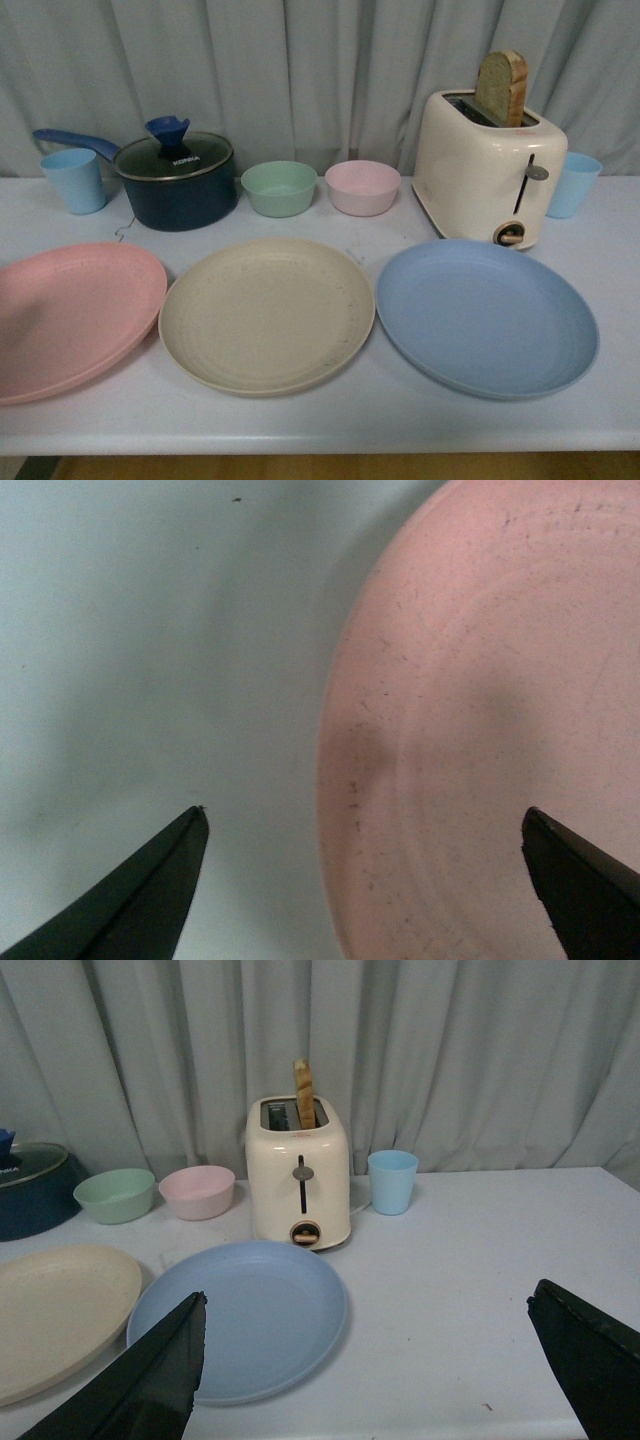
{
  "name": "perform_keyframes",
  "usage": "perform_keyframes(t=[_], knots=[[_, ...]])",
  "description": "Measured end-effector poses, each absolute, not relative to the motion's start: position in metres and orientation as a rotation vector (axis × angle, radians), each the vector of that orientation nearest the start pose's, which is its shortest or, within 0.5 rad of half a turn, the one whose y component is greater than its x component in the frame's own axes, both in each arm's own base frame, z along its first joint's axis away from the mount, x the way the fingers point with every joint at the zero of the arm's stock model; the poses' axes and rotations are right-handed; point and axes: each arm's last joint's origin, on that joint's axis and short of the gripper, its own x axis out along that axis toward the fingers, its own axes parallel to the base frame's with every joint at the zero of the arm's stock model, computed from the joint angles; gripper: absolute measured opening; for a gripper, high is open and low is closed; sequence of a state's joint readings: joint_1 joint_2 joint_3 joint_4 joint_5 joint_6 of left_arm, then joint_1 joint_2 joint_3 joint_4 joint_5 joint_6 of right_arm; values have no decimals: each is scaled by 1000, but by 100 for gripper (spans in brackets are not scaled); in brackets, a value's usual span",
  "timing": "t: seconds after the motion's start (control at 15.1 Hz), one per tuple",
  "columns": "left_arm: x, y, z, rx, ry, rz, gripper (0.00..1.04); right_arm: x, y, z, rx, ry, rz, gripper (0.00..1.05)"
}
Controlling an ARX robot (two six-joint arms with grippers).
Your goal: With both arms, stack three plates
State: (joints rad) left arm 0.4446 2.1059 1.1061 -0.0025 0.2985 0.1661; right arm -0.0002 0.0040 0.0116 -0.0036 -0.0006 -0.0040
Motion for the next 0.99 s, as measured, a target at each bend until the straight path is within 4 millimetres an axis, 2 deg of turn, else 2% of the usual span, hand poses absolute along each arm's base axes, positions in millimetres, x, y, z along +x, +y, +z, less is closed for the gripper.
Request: perform_keyframes(t=[0.2, 0.53, 0.6, 0.79, 0.99], knots=[[357, 169, 69, -220, 938, 72, 62, 97, 0, 167, -4, -4, 0, 98], [353, 177, 70, -240, 928, 76, 8, 97, 0, 167, -4, -4, 0, 98], [352, 180, 70, -248, 921, 84, 2, 97, 0, 167, -4, -4, 0, 98], [340, 188, 84, -268, 899, 138, 2, 97, 0, 167, -4, -4, 0, 98], [330, 189, 130, -248, 806, 212, 2, 97, 0, 167, -4, -4, 0, 98]])
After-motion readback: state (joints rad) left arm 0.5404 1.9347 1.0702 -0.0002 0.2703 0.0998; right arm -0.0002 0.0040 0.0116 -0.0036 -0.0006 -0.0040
